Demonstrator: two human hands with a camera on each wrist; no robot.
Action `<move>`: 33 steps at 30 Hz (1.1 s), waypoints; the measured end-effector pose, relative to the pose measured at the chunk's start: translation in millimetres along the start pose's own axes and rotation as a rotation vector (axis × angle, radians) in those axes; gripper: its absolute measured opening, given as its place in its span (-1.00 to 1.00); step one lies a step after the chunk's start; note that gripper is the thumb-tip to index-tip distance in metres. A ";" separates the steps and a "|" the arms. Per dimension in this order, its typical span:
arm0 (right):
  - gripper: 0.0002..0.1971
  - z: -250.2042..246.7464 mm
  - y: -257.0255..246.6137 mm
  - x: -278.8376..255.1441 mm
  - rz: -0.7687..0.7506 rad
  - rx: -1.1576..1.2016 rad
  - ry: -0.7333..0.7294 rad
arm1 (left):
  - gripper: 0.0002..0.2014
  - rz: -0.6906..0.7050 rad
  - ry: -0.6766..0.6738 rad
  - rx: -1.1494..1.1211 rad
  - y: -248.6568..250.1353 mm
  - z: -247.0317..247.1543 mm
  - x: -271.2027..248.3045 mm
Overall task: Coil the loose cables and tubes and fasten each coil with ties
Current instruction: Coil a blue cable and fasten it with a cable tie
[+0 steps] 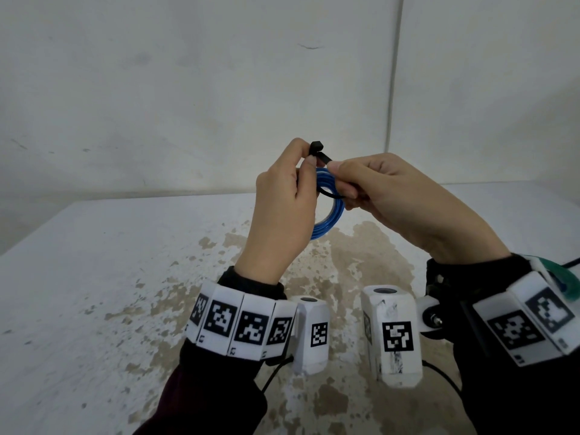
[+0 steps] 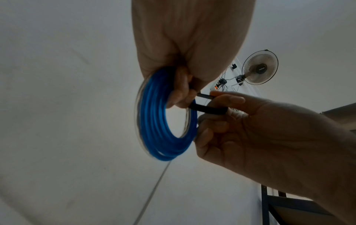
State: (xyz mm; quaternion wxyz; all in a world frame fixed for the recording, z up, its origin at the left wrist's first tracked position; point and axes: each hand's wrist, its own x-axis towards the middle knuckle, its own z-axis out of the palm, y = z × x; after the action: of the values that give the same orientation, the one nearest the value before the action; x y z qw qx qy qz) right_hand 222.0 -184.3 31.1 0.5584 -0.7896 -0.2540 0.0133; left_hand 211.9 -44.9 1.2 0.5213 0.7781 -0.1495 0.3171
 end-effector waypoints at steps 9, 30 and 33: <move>-0.52 0.0 -0.3 0.0 -0.002 -0.011 -0.007 | -0.83 -0.035 0.010 -0.019 -1.8 1.0 -0.1; -0.52 1.3 -1.5 -0.8 -0.009 0.009 -0.033 | -0.84 0.045 0.045 0.080 1.0 1.3 -0.7; -0.51 1.0 -1.2 -0.7 -0.006 0.012 -0.034 | -0.84 0.054 0.043 0.088 1.2 2.9 -1.3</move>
State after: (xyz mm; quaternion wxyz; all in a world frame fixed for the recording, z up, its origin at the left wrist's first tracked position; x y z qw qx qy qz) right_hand 220.6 -183.5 31.6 0.5587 -0.7851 -0.2658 0.0264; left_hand 211.2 -48.1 0.4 0.4809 0.7890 -0.1450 0.3537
